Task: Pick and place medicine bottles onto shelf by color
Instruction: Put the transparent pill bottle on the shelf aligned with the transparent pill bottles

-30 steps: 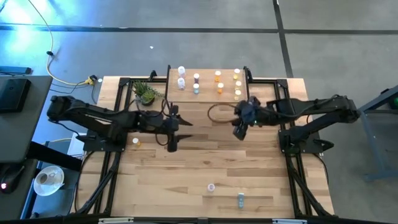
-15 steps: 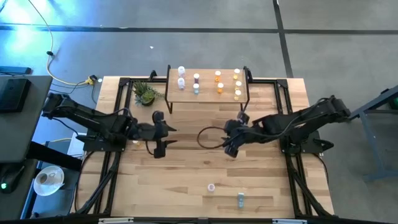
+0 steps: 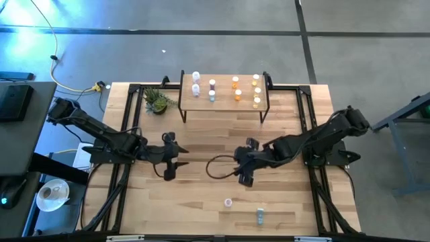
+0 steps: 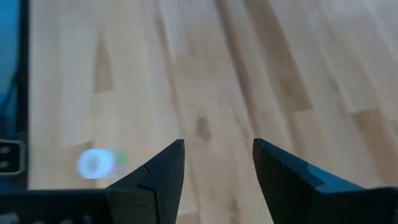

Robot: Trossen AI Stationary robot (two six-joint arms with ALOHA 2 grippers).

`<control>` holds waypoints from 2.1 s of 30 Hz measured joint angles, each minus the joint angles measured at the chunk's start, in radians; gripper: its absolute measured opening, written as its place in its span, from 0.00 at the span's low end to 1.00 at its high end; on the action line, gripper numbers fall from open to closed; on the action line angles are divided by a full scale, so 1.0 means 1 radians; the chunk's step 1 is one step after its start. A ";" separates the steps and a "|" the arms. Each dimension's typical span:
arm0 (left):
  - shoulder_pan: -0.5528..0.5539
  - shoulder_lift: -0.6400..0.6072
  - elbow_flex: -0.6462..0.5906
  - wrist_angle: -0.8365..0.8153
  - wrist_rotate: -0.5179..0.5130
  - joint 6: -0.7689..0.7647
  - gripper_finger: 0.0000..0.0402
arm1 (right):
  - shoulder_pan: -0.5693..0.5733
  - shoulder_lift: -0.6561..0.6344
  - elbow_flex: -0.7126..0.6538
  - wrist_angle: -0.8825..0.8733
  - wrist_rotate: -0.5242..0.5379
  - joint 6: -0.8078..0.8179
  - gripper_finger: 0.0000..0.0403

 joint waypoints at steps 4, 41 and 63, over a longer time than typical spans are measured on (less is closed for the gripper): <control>-0.009 0.000 -0.020 0.053 0.043 0.000 0.53 | 0.048 0.014 0.000 0.040 -0.012 0.032 0.45; -0.076 0.010 -0.021 0.037 0.097 -0.158 0.53 | 0.228 0.316 0.000 0.389 -0.042 -0.083 0.45; -0.076 0.010 -0.020 0.038 0.074 -0.164 0.53 | 0.224 0.394 -0.001 0.406 -0.063 -0.075 0.45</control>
